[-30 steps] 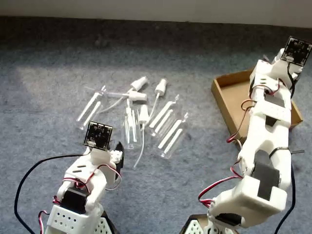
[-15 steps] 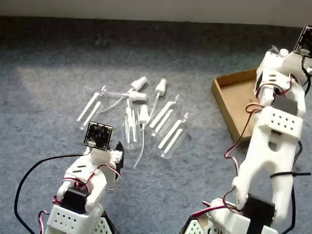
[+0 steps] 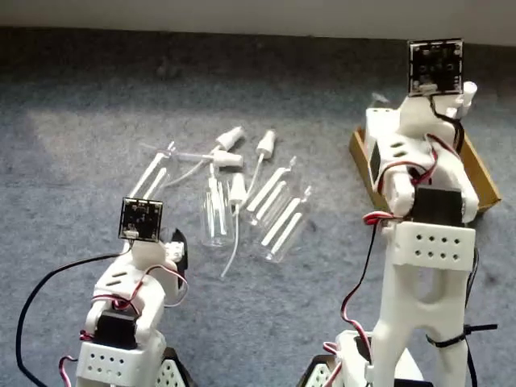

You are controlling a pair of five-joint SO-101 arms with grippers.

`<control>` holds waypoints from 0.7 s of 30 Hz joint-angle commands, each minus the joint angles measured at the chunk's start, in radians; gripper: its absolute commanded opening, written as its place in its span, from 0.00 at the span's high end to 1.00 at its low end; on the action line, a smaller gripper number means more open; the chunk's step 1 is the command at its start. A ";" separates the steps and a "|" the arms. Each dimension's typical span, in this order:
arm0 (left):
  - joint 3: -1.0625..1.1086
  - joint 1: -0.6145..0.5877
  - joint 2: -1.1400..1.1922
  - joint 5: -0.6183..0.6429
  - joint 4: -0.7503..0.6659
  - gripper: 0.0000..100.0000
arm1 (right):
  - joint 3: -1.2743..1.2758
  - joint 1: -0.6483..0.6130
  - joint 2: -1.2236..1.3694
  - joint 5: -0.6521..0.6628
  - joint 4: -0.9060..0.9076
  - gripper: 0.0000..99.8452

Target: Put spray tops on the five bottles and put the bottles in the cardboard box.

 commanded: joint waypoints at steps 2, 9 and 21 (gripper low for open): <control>-0.051 -0.104 -0.005 -0.008 -0.015 0.99 | 0.019 -0.102 -0.047 0.011 0.093 0.67; -0.059 -0.176 -0.005 -0.008 -0.021 0.99 | 0.010 -0.291 -0.045 -0.219 0.386 0.67; -0.051 -0.174 -0.005 -0.008 -0.021 0.99 | -0.145 -0.360 0.331 -0.483 0.555 0.67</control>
